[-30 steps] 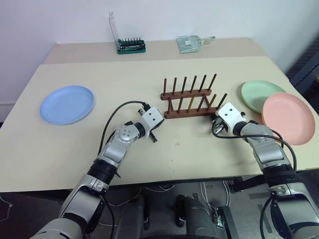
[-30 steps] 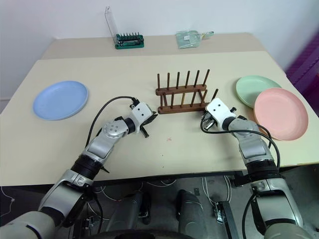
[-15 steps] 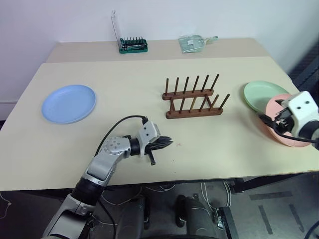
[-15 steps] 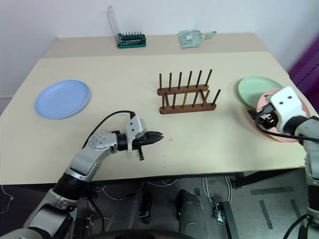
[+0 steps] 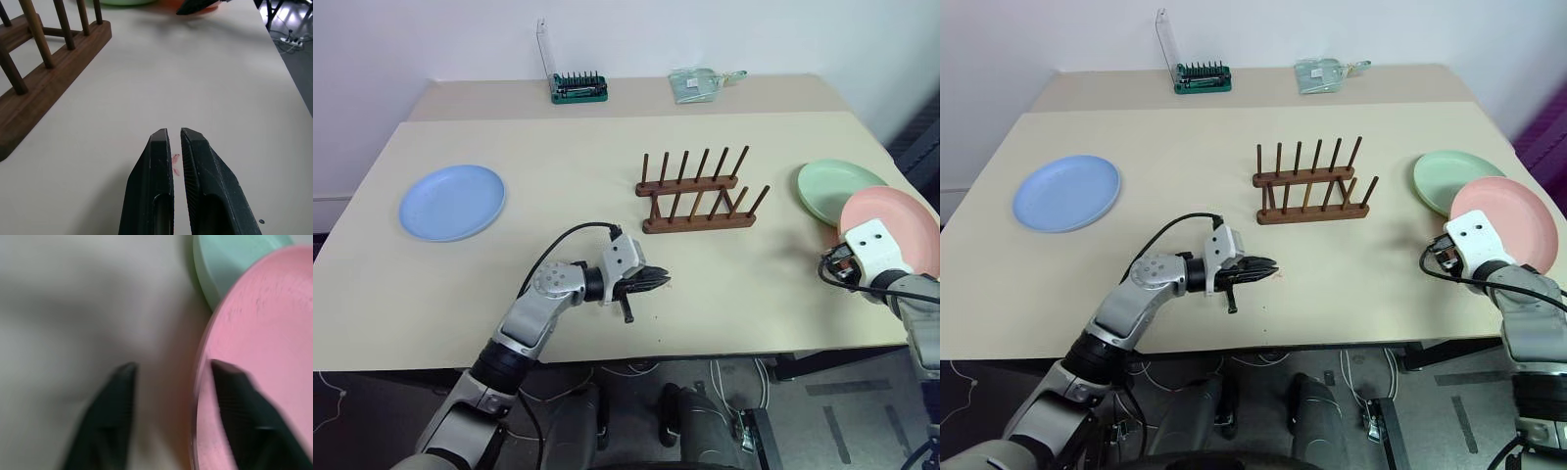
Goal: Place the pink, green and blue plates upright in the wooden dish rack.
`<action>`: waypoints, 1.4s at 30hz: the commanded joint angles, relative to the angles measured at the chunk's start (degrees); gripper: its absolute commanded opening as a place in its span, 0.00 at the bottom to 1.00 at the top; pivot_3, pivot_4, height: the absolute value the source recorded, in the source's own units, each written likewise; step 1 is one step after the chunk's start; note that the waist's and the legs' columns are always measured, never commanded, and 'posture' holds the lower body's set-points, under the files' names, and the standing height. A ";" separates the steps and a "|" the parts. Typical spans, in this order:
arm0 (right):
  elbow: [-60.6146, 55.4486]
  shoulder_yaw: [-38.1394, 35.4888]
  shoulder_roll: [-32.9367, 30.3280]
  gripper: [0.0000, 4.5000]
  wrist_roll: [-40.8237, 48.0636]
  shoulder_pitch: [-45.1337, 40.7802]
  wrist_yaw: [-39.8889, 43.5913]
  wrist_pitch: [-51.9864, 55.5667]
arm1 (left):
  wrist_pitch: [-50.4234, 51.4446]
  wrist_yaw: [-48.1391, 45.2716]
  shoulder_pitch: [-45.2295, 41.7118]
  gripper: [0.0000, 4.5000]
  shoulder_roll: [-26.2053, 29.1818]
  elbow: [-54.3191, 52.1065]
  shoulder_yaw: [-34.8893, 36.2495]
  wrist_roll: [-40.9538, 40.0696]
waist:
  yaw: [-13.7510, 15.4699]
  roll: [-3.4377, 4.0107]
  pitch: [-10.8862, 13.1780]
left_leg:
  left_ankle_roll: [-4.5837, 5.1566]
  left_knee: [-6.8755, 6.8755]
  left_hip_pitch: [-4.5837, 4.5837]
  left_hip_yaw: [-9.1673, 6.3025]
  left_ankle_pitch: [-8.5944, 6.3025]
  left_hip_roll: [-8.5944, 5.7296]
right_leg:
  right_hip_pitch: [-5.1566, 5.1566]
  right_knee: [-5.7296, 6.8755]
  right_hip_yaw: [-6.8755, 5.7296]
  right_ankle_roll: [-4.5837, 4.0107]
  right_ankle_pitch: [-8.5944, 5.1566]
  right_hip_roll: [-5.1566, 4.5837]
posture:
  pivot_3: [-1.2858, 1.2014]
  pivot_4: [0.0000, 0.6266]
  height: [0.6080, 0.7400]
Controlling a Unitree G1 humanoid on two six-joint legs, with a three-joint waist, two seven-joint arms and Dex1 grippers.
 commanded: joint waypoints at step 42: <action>13.99 -8.55 7.43 0.00 49.31 -40.62 15.00 24.47 | 3.80 3.37 2.65 0.08 -0.23 -7.37 4.26 -3.66 | 0.00 0.05 0.08 | 0.07 0.01 -0.09 0.13 -0.02 0.02 | -0.24 0.14 0.08 -0.09 0.12 0.02 | 0.52 0.24 0.92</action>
